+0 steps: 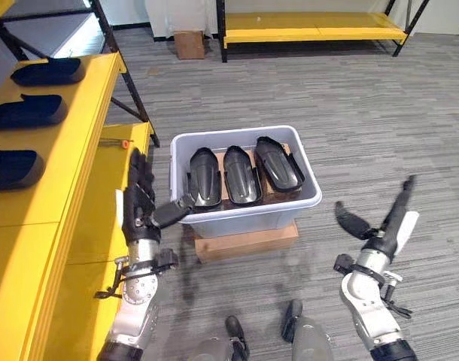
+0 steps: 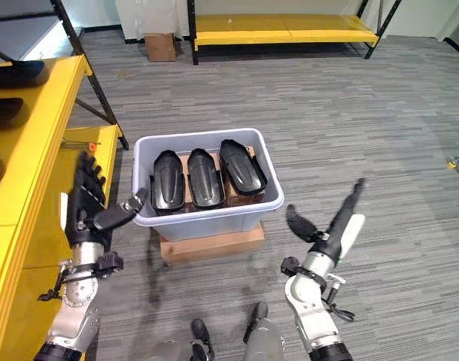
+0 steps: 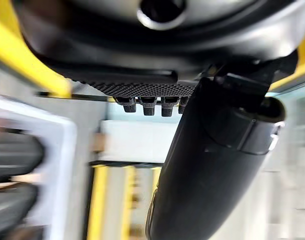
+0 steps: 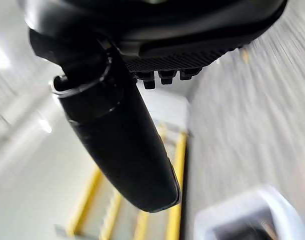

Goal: Move parts from the plastic box to the shelf.

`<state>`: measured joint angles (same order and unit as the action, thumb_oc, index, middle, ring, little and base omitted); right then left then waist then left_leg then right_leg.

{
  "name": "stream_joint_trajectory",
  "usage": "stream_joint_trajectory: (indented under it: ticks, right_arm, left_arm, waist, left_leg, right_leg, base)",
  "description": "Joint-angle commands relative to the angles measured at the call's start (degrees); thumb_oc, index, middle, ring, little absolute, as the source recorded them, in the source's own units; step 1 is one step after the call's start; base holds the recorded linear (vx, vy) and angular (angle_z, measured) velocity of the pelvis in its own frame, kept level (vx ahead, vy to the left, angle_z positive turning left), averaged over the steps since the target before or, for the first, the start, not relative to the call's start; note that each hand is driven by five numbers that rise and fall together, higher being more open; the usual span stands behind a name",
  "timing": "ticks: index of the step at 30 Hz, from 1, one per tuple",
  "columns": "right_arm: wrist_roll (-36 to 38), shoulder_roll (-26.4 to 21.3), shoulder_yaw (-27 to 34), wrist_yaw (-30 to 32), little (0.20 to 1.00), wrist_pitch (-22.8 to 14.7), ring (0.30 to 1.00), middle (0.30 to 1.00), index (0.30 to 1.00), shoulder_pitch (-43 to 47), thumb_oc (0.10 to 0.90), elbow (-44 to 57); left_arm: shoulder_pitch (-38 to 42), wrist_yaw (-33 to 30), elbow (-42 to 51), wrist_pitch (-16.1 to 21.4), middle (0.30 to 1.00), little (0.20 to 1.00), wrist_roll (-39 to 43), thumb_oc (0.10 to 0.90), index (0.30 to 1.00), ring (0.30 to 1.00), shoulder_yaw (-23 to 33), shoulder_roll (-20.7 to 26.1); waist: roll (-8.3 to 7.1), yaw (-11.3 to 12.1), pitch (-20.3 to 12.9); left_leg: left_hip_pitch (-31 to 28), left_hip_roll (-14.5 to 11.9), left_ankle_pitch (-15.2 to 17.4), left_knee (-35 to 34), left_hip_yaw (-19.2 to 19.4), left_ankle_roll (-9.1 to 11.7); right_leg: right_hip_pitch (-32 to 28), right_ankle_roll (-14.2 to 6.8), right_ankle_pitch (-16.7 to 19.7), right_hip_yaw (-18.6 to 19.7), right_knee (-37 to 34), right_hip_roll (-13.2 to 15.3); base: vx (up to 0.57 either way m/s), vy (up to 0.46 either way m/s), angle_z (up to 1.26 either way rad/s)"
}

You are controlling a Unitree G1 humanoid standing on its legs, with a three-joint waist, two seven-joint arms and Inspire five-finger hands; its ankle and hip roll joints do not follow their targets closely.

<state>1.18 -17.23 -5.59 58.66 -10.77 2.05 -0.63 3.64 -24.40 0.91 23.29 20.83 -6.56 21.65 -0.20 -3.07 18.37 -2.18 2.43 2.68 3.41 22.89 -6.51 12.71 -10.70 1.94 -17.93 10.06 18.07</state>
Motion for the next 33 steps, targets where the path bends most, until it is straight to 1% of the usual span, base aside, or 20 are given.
stream_joint_trajectory:
  ticks: [1, 5, 6, 7, 8, 9, 11, 16, 18, 20, 22, 23, 24, 25, 26, 27, 28, 29, 32, 33]
  right_arm:
    - [-7.7, -1.7, 4.7, 6.9, 1.000, -2.7, 1.000, 1.000, 1.000, 3.0, 0.900, 4.7]
    - [-11.3, -3.2, 6.1, 5.9, 1.000, -1.3, 1.000, 1.000, 1.000, 2.6, 0.900, 7.8]
    - [-14.8, -4.5, 5.6, 4.3, 1.000, 0.3, 1.000, 1.000, 1.000, 3.2, 0.900, 9.8]
    - [-15.1, -4.7, 5.5, 4.1, 1.000, 0.4, 1.000, 1.000, 1.000, 3.3, 0.900, 10.0]
    - [-18.3, -6.1, 4.6, 1.9, 1.000, 0.2, 1.000, 1.000, 1.000, 4.0, 0.900, 11.3]
    - [-19.0, -6.3, 4.4, 1.4, 1.000, -0.1, 1.000, 1.000, 1.000, 4.0, 0.900, 11.4]
    - [-22.6, -9.3, 2.5, -1.3, 1.000, -0.6, 1.000, 1.000, 1.000, 5.6, 0.900, 12.0]
    - [-21.1, -12.4, 1.1, -6.1, 1.000, -4.8, 1.000, 1.000, 1.000, 7.0, 0.900, 11.6]
    - [-21.9, -13.7, 0.5, -9.1, 1.000, -6.8, 1.000, 1.000, 1.000, 7.4, 0.900, 11.8]
    - [-21.5, -14.3, 0.2, -11.3, 1.000, -8.0, 1.000, 1.000, 1.000, 7.4, 0.900, 12.0]
    - [-19.2, -16.0, -0.9, -16.8, 1.000, -9.0, 1.000, 1.000, 1.000, 8.4, 0.900, 12.2]
    - [-19.1, -16.3, -1.6, -18.2, 1.000, -9.4, 1.000, 1.000, 1.000, 8.7, 0.900, 11.9]
    - [-20.0, -16.4, -2.6, -19.4, 1.000, -9.9, 1.000, 1.000, 1.000, 9.0, 0.900, 11.1]
    - [-20.1, -16.5, -3.1, -19.6, 1.000, -10.2, 1.000, 1.000, 1.000, 9.2, 0.900, 10.6]
    - [-19.9, -16.8, -4.3, -20.8, 1.000, -10.8, 1.000, 1.000, 1.000, 9.8, 0.900, 9.3]
    - [-19.7, -16.9, -4.8, -21.2, 1.000, -11.2, 1.000, 1.000, 1.000, 10.3, 0.900, 8.7]
    - [-19.9, -16.9, -5.6, -21.9, 1.000, -11.4, 1.000, 1.000, 1.000, 11.1, 0.900, 7.9]
    - [-19.8, -16.9, -5.9, -22.2, 1.000, -11.5, 1.000, 1.000, 1.000, 11.5, 0.900, 7.8]
    - [-19.6, -17.4, -6.1, -24.4, 1.000, -10.8, 1.000, 1.000, 1.000, 10.4, 0.900, 9.6]
    - [-19.4, -17.6, -6.2, -24.8, 1.000, -10.3, 1.000, 1.000, 1.000, 9.1, 0.900, 10.7]
  left_arm:
    - [3.3, -2.6, 7.6, 2.0, 1.000, 1.000, -4.0, 0.900, 1.000, 1.000, -1.3, 2.5]
    - [2.7, -2.9, 9.5, 0.4, 1.000, 1.000, -4.7, 0.900, 1.000, 1.000, -2.2, 1.8]
    - [1.9, -2.0, 10.5, -1.1, 1.000, 1.000, -4.3, 0.900, 1.000, 1.000, -2.0, 1.8]
    - [1.8, -1.7, 10.6, -1.4, 1.000, 1.000, -4.1, 0.900, 1.000, 1.000, -1.9, 1.8]
    - [1.6, 0.7, 10.6, -2.6, 1.000, 1.000, -3.3, 0.900, 1.000, 1.000, -1.8, 2.0]
    - [1.6, 1.0, 10.6, -2.5, 1.000, 1.000, -3.3, 0.900, 1.000, 1.000, -1.7, 2.0]
    - [1.5, 2.3, 10.2, -2.8, 1.000, 1.000, -2.4, 0.900, 1.000, 1.000, -2.7, 2.2]
    - [1.1, 3.8, 10.0, -1.6, 1.000, 1.000, -0.9, 0.900, 1.000, 1.000, -2.8, 2.4]
    - [1.4, 4.4, 9.6, -1.8, 1.000, 1.000, 0.0, 0.900, 1.000, 1.000, -2.7, 2.3]
    - [1.5, 3.8, 9.3, -1.5, 1.000, 1.000, 0.5, 0.900, 1.000, 1.000, -2.8, 2.3]
    - [1.9, 1.9, 9.1, -1.7, 1.000, 1.000, 0.8, 0.900, 1.000, 1.000, -2.3, 2.2]
    - [2.5, 1.6, 8.7, -1.9, 1.000, 1.000, 0.7, 0.900, 1.000, 1.000, -2.1, 2.1]
    - [2.7, 1.2, 8.1, -2.2, 1.000, 1.000, 0.5, 0.900, 1.000, 1.000, -1.8, 1.9]
    - [2.8, 1.1, 7.6, -2.1, 1.000, 1.000, 0.3, 0.900, 1.000, 1.000, -1.7, 1.8]
    - [2.8, 0.9, 6.2, -1.7, 1.000, 1.000, -0.5, 0.900, 1.000, 1.000, -1.3, 1.6]
    - [2.7, 1.1, 5.9, -1.5, 1.000, 1.000, -0.7, 0.900, 1.000, 1.000, -1.0, 1.6]
    - [2.4, 0.9, 5.5, -1.1, 1.000, 1.000, -1.3, 0.900, 1.000, 1.000, -0.5, 1.6]
    - [2.1, 0.7, 5.4, -1.0, 1.000, 1.000, -1.5, 0.900, 1.000, 1.000, -0.3, 1.6]
    - [-0.1, 0.4, 6.3, -1.3, 1.000, 1.000, -1.0, 0.900, 1.000, 1.000, 1.2, 2.0]
    - [-1.2, 1.4, 6.5, -1.2, 1.000, 1.000, -0.1, 0.900, 1.000, 1.000, 2.0, 2.0]
  waist:
    - [-1.29, -1.0, -2.5]
    - [-1.83, -1.4, -3.8]
    - [-1.68, -1.3, -4.2]
    - [-1.63, -1.3, -4.2]
    - [-1.44, -1.3, -4.5]
    - [-1.25, -1.3, -4.5]
    - [-0.92, -1.1, -4.7]
    - [-0.86, -1.0, -4.8]
    - [-1.03, -1.5, -5.2]
    - [-0.52, -1.8, -5.7]
    - [-0.16, -2.0, -6.5]
    - [-0.53, -1.6, -6.4]
    - [-0.87, -0.9, -6.1]
    - [-1.01, -0.5, -5.8]
    - [-1.09, 0.2, -5.2]
    - [-1.56, 0.7, -4.6]
    - [-1.15, 1.3, -4.1]
    - [-1.24, 1.4, -3.9]
    - [-0.15, 2.0, -3.6]
    - [0.46, 2.1, -3.7]
  left_leg:
    - [-7.5, -3.3, 8.8, -0.5, -3.1, 3.7]
    - [-7.6, -4.1, 8.8, 0.2, -3.0, 4.4]
    - [-7.9, -5.2, 9.0, 0.7, -2.2, 5.1]
    - [-8.0, -5.4, 9.0, 0.7, -2.0, 5.2]
    - [-8.3, -6.5, 8.8, 0.8, -1.1, 5.8]
    - [-8.6, -6.8, 9.1, 0.9, -1.0, 6.0]
    - [-8.9, -8.2, 9.2, 1.5, -0.9, 6.7]
    - [-8.5, -9.8, 10.6, 4.1, -1.3, 7.5]
    - [-9.0, -10.3, 12.5, 6.7, -0.7, 7.7]
    - [-9.9, -10.8, 12.6, 9.2, -1.1, 8.4]
    - [-9.6, -13.3, 5.9, 19.0, -0.3, 11.6]
    - [-6.0, -14.8, 2.3, 26.7, -1.2, 13.0]
    - [-2.2, -14.1, 2.6, 32.5, -2.8, 12.7]
    - [-0.1, -13.9, 2.2, 35.2, -3.6, 12.7]
    - [4.7, -14.2, 1.6, 38.5, -4.5, 12.4]
    - [7.9, -14.7, 0.3, 38.5, -3.6, 11.1]
    - [9.9, -15.7, 0.4, 36.0, -4.1, 11.5]
    - [10.2, -16.2, -0.7, 34.2, -3.0, 10.7]
    - [9.0, -18.1, -5.5, 17.2, -3.5, 11.5]
    - [8.2, -19.0, -8.9, 10.1, -4.5, 12.7]
  right_leg:
    - [-2.8, -1.0, 5.4, 1.0, -2.4, -1.7]
    - [-5.1, -0.9, 4.5, 1.2, -4.3, -3.0]
    - [-5.6, -0.5, 3.0, 0.3, -3.4, -3.2]
    - [-5.6, -0.4, 2.7, 0.2, -3.2, -3.3]
    - [-5.9, 0.3, 1.3, -0.7, -2.1, -3.6]
    - [-6.1, 0.3, 0.7, -0.9, -1.7, -3.7]
    - [-5.8, 1.8, -1.9, -1.5, 0.6, -4.4]
    - [-3.7, 3.7, -4.9, -1.6, 5.3, -4.7]
    - [-2.4, 4.8, -6.2, -1.9, 7.6, -5.0]
    - [-2.6, 5.3, -8.3, -1.8, 8.4, -6.1]
    - [-4.1, 8.6, -11.3, -3.0, 7.5, -9.5]
    - [-5.9, 10.1, -12.4, -2.8, 6.5, -11.0]
    - [-7.4, 11.1, -13.1, -2.1, 5.8, -12.0]
    - [-8.1, 11.5, -13.4, -1.5, 5.6, -12.4]
    - [-9.8, 12.2, -14.0, -0.4, 5.2, -13.1]
    - [-10.5, 12.6, -13.2, -0.3, 4.6, -13.0]
    - [-11.8, 12.3, -14.6, 0.9, 4.9, -13.9]
    - [-11.9, 12.5, -14.0, 0.7, 4.7, -13.8]
    - [-14.2, 11.0, -14.9, 1.3, 5.2, -13.1]
    - [-14.9, 10.1, -15.0, 1.5, 5.6, -12.3]
  base:
    - [0.28, -0.283, 0.12]
    - [0.18, -0.210, 0.25]
    - [0.23, -0.270, 0.16]
    - [0.26, -0.296, 0.01]
    - [0.16, -0.164, -0.09]
    - [0.26, -0.262, -0.15]
    - [0.23, -0.222, -0.14]
    - [0.17, -0.196, -0.01]
    - [0.18, -0.237, 0.06]
    - [0.18, -0.179, 0.07]
    - [0.18, -0.317, 0.00]
    - [0.18, -0.352, -0.06]
    - [0.16, -0.288, 0.00]
    - [0.19, -0.224, -0.09]
    - [0.10, -0.144, -0.21]
    - [0.21, -0.098, -0.34]
    - [0.11, -0.006, -0.26]
    - [0.24, 0.087, -0.16]
    - [0.29, 0.269, -0.20]
    - [0.37, 0.400, -0.15]
